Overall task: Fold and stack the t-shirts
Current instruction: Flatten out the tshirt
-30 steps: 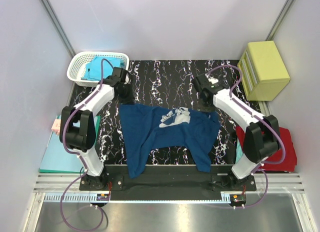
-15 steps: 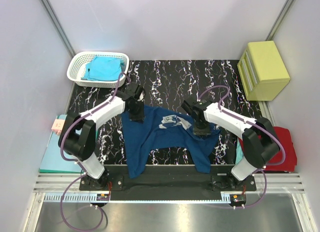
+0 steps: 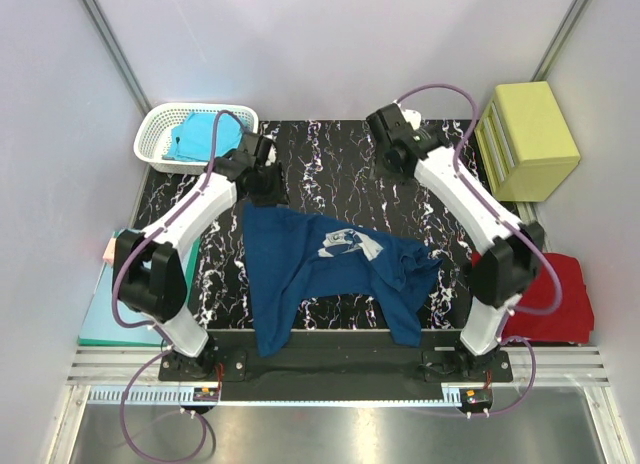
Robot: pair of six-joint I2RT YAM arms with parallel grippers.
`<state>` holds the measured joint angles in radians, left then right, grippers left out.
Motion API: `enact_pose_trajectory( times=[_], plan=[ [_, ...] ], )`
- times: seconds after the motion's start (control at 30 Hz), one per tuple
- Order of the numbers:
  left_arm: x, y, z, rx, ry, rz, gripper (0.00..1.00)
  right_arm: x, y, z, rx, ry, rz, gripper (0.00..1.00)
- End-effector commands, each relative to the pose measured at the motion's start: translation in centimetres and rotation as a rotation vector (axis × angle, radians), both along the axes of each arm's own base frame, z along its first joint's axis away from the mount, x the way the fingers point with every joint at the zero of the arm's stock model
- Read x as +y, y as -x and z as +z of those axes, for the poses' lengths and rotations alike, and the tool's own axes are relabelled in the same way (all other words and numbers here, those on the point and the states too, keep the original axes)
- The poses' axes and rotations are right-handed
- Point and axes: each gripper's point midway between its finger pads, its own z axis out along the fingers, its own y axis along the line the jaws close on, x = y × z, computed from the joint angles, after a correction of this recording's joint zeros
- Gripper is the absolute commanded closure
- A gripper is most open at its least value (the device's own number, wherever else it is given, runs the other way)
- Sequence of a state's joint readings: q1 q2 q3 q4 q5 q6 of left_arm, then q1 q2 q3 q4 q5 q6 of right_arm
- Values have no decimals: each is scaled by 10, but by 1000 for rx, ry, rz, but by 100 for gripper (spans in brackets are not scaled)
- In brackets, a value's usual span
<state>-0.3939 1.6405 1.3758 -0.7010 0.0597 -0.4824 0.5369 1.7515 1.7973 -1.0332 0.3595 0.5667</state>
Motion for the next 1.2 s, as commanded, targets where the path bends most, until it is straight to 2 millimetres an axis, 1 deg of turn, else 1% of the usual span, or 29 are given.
enact_pose_trajectory(
  times=[0.0, 0.03, 0.07, 0.13, 0.17, 0.2, 0.23, 0.27, 0.33, 0.4, 0.43, 0.47, 0.5, 0.53, 0.57, 0.6, 0.63, 0.67, 0.7, 0.73, 0.77, 0.83, 0.9, 0.97, 1.1, 1.13, 1.17],
  plan=[
    [6, -18, -12, 7, -28, 25, 58, -15, -25, -72, 166, 118, -7, 50],
    [7, -18, -18, 20, -33, 24, 59, -16, -27, -91, 208, 126, -12, 51],
    [7, -17, -20, 25, -33, 23, 60, -17, -24, -103, 235, 137, -10, 51],
    [8, -14, -27, 36, -38, 23, 60, -15, -21, -119, 262, 128, -6, 52],
    [10, -12, -28, 37, -40, 25, 60, -17, -14, -129, 287, 134, -7, 51],
    [12, -9, -33, 46, -45, 25, 61, -16, -13, -132, 288, 126, -8, 52],
    [12, -7, -35, 48, -45, 24, 61, -15, -10, -130, 283, 111, -6, 52],
    [13, -7, -35, 44, -43, 26, 61, -17, -4, -135, 299, 116, -5, 52],
    [12, -3, -40, 58, -37, 20, 61, -20, 0, -132, 290, 110, -4, 52],
    [11, 1, -45, 75, -28, 17, 62, -24, 8, -136, 306, 121, -3, 52],
    [10, 3, -47, 83, -25, 17, 62, -26, 11, -134, 300, 122, -6, 52],
    [10, 4, -48, 82, -22, 13, 62, -32, 20, -139, 322, 136, -12, 52],
    [10, 8, -51, 92, -19, 12, 63, -34, 25, -140, 331, 136, -22, 52],
    [11, 10, -53, 96, -18, 12, 63, -36, 30, -134, 319, 124, -27, 53],
    [11, 12, -54, 101, -17, 11, 63, -41, 43, -140, 343, 130, -36, 54],
    [11, 16, -57, 108, -12, 9, 64, -44, 49, -139, 341, 121, -57, 55],
    [10, 17, -55, 104, -8, 7, 64, -46, 56, -127, 313, 99, -63, 55],
    [11, 19, -55, 106, -6, 8, 64, -53, 71, -135, 341, 106, -74, 58],
    [11, 21, -57, 112, -4, 7, 65, -55, 79, -134, 347, 94, -81, 59],
    [10, 22, -55, 107, 1, 4, 65, -54, 87, -127, 337, 62, -75, 61],
    [10, 23, -54, 108, 2, 3, 65, -59, 101, -133, 368, 74, -78, 63],
    [8, 24, -53, 105, 7, -3, 65, -64, 118, -130, 388, 73, -86, 66],
    [7, 25, -53, 107, 7, -9, 65, -72, 138, -134, 436, 102, -89, 68],
    [3, 26, -53, 109, 13, -18, 65, -72, 151, -132, 449, 111, -79, 70],
    [-6, 29, -51, 107, 17, -40, 66, -69, 183, -122, 480, 99, -67, 80],
    [-7, 30, -52, 109, 18, -46, 66, -71, 193, -124, 507, 100, -71, 82],
    [-9, 32, -53, 114, 16, -52, 66, -69, 200, -123, 510, 84, -73, 82]
  ],
)
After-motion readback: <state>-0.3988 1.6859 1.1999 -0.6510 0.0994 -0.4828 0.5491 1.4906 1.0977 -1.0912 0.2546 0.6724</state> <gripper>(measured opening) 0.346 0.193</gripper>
